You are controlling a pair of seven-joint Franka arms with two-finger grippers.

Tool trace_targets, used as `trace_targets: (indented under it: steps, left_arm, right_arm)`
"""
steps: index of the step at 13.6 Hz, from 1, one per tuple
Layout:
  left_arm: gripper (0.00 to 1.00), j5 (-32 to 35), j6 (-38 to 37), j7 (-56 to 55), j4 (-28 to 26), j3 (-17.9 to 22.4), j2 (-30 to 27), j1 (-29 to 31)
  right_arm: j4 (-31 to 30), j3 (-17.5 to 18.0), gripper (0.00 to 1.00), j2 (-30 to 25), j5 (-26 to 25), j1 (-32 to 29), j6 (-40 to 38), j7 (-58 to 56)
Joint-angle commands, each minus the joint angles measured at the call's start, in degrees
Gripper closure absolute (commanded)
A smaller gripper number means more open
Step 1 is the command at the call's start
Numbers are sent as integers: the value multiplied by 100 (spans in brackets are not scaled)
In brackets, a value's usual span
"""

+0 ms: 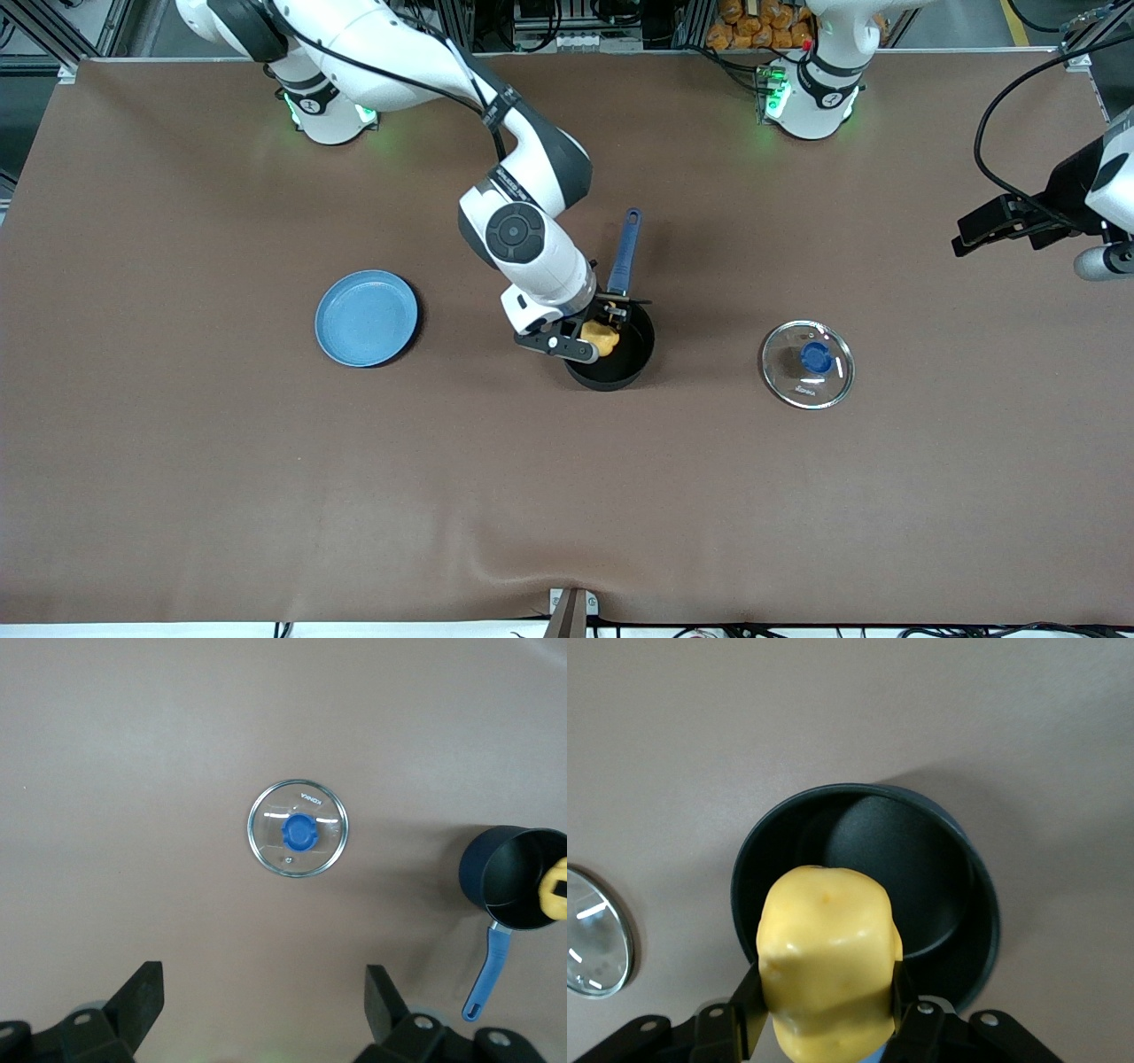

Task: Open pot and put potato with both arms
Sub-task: 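Carry the yellow potato with the right gripper over the saucepan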

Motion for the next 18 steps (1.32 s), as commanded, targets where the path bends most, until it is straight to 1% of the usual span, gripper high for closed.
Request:
trace_targets:
  steps: [1,2,3,6,12,14,15,16,17,18]
  left_arm:
    - [0,-121,-125,28,-4,1137,-183,-1098]
    - [0,-130,-117,28,-57,1299,-288,-1251]
    - [0,-130,-108,36,-127,1318,-385,-1279]
    - [0,-130,155,72,-793,1336,-999,-1314]
    - [0,-121,165,72,-813,1353,-1001,-1367]
    - [0,-130,165,124,-961,1353,-1018,-1367]
    - [0,-130,286,238,-1119,1353,-1027,-1349]
    - [0,-130,392,308,-1208,1362,-1036,-1341]
    - [0,-130,402,309,-1209,1362,-1036,-1323]
    - [0,-130,402,309,-1209,1362,-1045,-1314]
  right_arm:
    - [260,-86,100,278,86,193,94,155]
    - [260,-86,100,322,77,219,102,155]
    - [260,-95,100,384,69,228,102,155]
    - [260,-112,100,568,34,316,190,164]
    - [252,-121,100,814,16,360,427,190]
    - [243,-121,99,867,-2,378,515,190]
    - [234,-139,91,894,-63,378,516,190]
    - [234,-139,77,903,-89,378,516,190]
    - [243,-147,55,903,-90,378,507,182]
    - [243,-156,20,903,-90,369,481,181]
